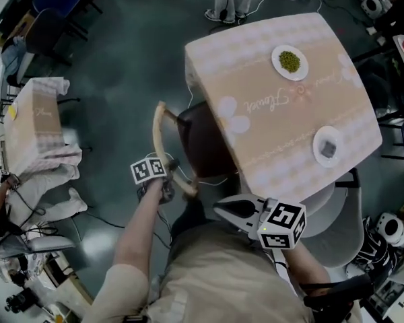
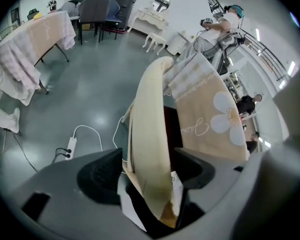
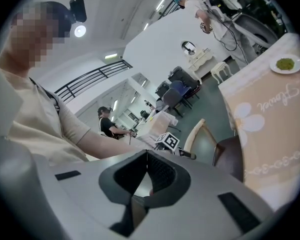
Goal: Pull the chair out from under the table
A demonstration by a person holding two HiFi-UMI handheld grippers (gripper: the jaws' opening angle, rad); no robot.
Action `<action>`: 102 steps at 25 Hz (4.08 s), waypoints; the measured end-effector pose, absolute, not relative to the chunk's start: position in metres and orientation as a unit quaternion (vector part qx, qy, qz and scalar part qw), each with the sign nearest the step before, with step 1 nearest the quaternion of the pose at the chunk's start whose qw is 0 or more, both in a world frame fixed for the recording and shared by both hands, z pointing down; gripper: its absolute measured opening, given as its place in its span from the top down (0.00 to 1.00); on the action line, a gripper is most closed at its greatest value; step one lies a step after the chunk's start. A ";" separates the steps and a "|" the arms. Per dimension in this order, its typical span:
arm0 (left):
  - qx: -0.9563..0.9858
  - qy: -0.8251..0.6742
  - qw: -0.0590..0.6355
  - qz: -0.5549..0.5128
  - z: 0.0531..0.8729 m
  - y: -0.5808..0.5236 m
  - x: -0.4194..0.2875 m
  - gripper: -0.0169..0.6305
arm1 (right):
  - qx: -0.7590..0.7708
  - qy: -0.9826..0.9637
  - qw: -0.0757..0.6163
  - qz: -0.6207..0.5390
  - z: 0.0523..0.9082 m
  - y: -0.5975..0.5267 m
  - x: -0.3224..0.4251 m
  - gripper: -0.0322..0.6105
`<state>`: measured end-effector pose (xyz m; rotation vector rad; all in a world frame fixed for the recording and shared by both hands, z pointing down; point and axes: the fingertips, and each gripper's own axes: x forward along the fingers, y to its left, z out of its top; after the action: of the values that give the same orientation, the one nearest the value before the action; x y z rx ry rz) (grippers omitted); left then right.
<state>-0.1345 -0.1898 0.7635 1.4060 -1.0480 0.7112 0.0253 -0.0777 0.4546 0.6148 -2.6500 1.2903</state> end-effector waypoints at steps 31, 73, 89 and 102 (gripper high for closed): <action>0.575 -0.426 0.601 0.356 0.788 -0.186 -0.126 0.76 | 0.268 -0.847 0.070 0.455 0.476 -0.078 0.051 0.94; 0.528 -0.424 0.610 0.412 0.772 -0.181 -0.108 0.78 | 0.276 -0.858 0.059 0.429 0.459 -0.077 0.072 0.94; 0.526 -0.424 0.607 0.417 0.758 -0.180 -0.097 0.78 | 0.269 -0.861 0.049 0.428 0.458 -0.073 0.065 0.94; 0.542 -0.427 0.618 0.377 0.747 -0.183 -0.083 0.77 | 0.237 -0.858 0.050 0.454 0.459 -0.069 0.062 0.94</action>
<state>-0.0830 -0.1826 0.7469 1.2467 -0.9819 0.8680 0.0618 -0.0693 0.4595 0.7230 -2.6124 1.3820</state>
